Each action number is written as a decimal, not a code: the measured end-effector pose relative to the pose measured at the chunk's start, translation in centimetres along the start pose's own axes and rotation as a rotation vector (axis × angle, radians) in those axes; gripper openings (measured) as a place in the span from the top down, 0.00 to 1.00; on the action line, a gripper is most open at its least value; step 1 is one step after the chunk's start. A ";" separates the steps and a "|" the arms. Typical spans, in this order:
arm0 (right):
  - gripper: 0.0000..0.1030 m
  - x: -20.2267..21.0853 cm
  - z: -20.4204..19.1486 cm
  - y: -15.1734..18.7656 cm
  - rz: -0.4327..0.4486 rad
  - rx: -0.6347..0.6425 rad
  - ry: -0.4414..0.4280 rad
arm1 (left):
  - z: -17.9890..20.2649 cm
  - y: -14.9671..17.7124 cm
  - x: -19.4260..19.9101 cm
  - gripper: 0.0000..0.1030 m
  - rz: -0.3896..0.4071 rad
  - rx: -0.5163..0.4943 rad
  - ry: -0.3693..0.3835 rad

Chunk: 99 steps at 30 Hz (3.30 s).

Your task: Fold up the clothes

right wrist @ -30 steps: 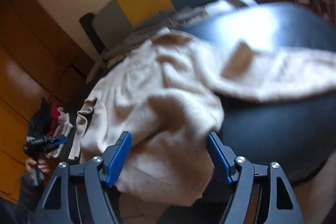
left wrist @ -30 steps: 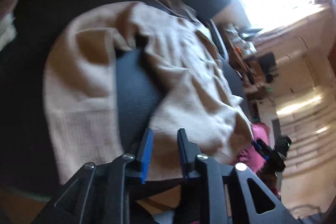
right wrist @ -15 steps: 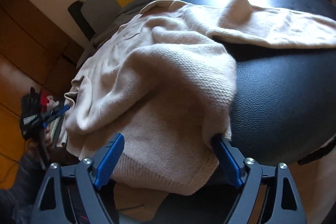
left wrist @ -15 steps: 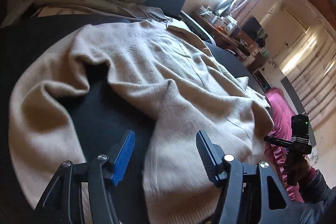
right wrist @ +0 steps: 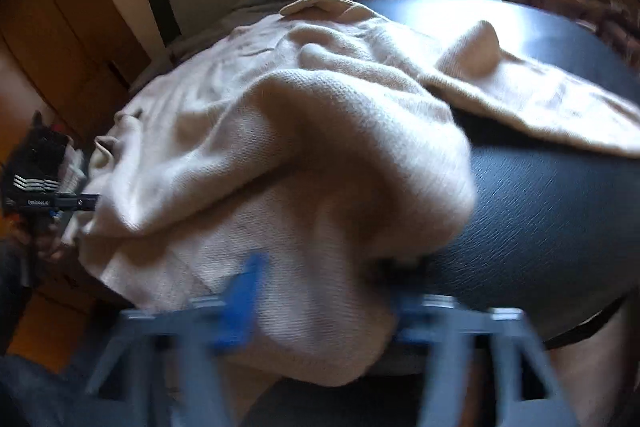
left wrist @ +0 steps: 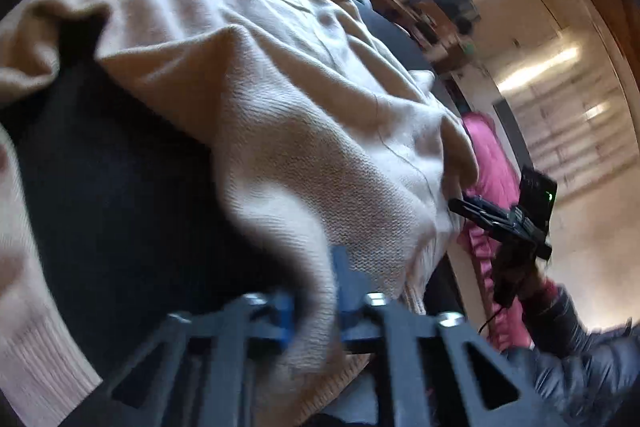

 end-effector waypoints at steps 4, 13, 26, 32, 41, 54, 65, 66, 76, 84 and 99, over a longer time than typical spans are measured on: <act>0.89 1.3 0.1 -1.1 0.012 -0.004 -0.041 | 2.6 0.2 5.9 0.95 0.144 0.030 0.131; 0.89 12.4 -1.8 -4.5 0.247 -0.042 -0.379 | 4.6 3.8 16.4 0.95 0.301 0.122 0.332; 0.64 4.3 0.3 -0.1 -0.080 0.008 -0.029 | -2.3 6.8 12.5 0.88 0.263 0.226 -0.020; 0.38 1.3 -4.6 -4.4 -0.017 0.160 -0.043 | 0.6 1.1 9.2 0.84 0.337 0.086 -0.104; 0.18 -3.7 -9.0 -5.4 0.006 0.326 -0.041 | -3.3 2.5 5.2 0.87 0.260 0.157 -0.323; 0.00 -7.2 -10.2 -4.7 0.036 0.371 -0.034 | -11.1 7.4 18.2 0.45 0.544 0.365 -0.444; 0.00 -7.0 -10.2 -4.0 0.090 0.379 -0.020 | -11.1 3.6 13.0 0.61 0.409 0.187 -0.760; 0.00 -7.0 -10.2 -4.0 0.095 0.378 -0.020 | -10.8 3.4 12.6 0.95 0.404 0.176 -0.771; 0.00 -7.1 -10.3 -3.8 0.098 0.383 -0.017 | -7.8 0.8 20.5 0.94 0.578 0.104 -0.891; 0.00 -7.1 -10.3 -3.9 0.084 0.383 -0.011 | -5.9 -5.4 36.9 0.94 0.672 -0.098 -1.368; 0.00 -7.6 -10.9 -4.5 0.036 0.408 -0.007 | -14.1 -5.2 39.6 0.75 0.399 0.130 -1.509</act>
Point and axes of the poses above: each gripper's, at about its wrist camera, not at the fingertips, and x roughly against the way its jaws point, z to its right, y to its underside, the point moved 4 cm from there along -x, roughly the way its jaws point, and after that the axes turned 6 degrees about x, right-handed, at the moved point
